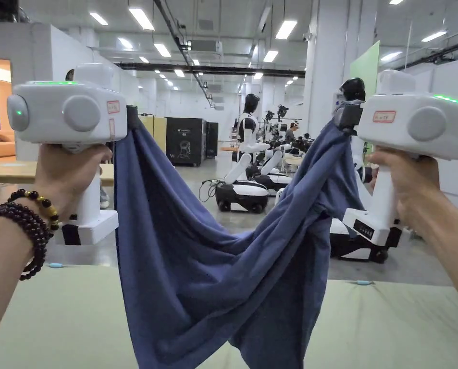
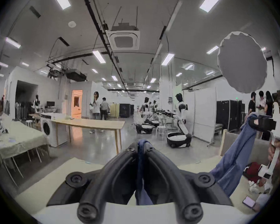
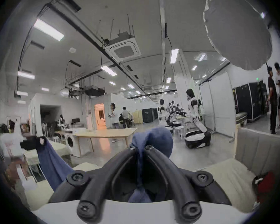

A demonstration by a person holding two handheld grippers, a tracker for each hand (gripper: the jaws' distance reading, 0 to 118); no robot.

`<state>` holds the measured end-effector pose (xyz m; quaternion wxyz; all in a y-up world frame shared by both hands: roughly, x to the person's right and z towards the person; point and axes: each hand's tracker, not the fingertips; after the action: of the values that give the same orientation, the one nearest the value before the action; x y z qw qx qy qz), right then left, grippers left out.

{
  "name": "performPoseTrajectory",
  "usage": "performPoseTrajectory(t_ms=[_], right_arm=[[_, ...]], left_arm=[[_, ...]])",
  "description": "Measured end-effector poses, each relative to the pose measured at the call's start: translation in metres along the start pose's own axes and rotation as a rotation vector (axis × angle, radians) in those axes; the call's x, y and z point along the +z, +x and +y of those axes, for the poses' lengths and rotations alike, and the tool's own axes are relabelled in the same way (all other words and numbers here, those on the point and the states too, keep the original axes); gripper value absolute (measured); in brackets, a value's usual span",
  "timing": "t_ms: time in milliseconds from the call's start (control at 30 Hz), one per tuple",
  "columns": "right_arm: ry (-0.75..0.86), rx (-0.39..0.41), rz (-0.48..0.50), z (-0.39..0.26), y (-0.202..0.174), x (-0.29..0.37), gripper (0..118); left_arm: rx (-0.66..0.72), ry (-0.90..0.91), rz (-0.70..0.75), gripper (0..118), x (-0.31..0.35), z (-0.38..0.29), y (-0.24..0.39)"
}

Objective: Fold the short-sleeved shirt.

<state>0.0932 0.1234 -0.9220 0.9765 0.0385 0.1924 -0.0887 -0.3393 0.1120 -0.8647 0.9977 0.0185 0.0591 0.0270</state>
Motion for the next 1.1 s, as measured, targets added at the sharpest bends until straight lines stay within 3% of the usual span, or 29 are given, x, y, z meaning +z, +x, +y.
performPoseTrajectory(t_ms=[67, 233, 700, 933, 1100], right_arm=[[-0.012, -0.053, 0.008, 0.001, 0.003, -0.002, 4], [-0.059, 0.036, -0.046, -0.014, 0.014, -0.017, 4], [-0.127, -0.041, -0.051, -0.130, 0.071, -0.050, 4], [-0.166, -0.063, -0.067, -0.156, 0.087, -0.049, 4], [-0.164, -0.074, -0.050, -0.157, 0.086, -0.011, 4]], left_arm=[[0.039, -0.018, -0.009, 4, -0.008, -0.006, -0.003], [0.045, -0.039, 0.000, 4, -0.028, -0.025, -0.002], [0.004, -0.139, -0.052, 4, -0.081, -0.150, 0.016], [0.018, -0.175, -0.068, 4, -0.084, -0.180, 0.015], [0.015, -0.197, -0.060, 4, -0.053, -0.178, 0.008]])
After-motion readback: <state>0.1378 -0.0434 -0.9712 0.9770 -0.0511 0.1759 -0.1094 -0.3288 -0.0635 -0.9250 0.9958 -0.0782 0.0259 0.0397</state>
